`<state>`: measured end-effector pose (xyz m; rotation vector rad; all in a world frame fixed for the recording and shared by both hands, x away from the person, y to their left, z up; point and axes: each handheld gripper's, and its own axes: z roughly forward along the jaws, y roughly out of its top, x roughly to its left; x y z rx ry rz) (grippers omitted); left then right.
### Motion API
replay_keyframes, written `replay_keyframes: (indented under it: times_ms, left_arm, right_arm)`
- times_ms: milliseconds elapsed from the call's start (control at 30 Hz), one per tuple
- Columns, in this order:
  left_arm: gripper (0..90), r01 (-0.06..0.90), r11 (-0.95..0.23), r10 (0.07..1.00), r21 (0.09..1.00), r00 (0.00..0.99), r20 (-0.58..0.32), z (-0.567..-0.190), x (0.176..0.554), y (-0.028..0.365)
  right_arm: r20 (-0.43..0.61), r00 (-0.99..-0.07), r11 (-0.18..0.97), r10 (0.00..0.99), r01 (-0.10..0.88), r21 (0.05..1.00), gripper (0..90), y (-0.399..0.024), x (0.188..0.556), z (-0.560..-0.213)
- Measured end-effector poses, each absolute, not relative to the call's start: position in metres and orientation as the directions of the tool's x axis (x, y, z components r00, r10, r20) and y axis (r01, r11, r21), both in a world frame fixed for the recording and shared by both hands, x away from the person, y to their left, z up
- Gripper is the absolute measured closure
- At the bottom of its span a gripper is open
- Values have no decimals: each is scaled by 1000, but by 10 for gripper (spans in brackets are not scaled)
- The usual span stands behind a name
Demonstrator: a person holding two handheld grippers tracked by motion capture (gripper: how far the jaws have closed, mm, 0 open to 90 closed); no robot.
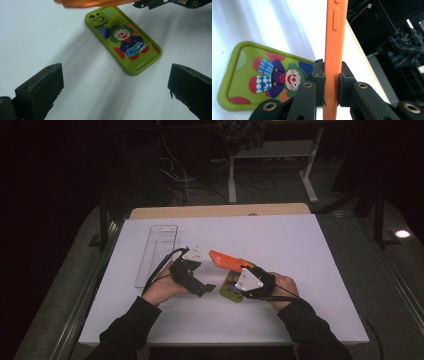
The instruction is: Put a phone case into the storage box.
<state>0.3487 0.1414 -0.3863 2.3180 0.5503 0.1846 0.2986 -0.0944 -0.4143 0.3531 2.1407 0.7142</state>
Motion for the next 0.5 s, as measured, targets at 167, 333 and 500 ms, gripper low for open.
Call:
replay_keyframes:
  times_ms: [167,333,500]
  left_arm:
    - [0,330,-651,435,684,900,-21,-387,349,141]
    - [0,341,-641,445,688,895,-29,-388,347,140]
    - [0,350,-636,451,688,892,-37,-388,347,140]
  right_arm:
    - [-550,-653,752,521,47,657,780,-99,303,-410]
    - [-464,-682,701,565,101,706,781,-103,306,-408]
    - [-370,-702,641,609,160,751,781,-106,310,-407]
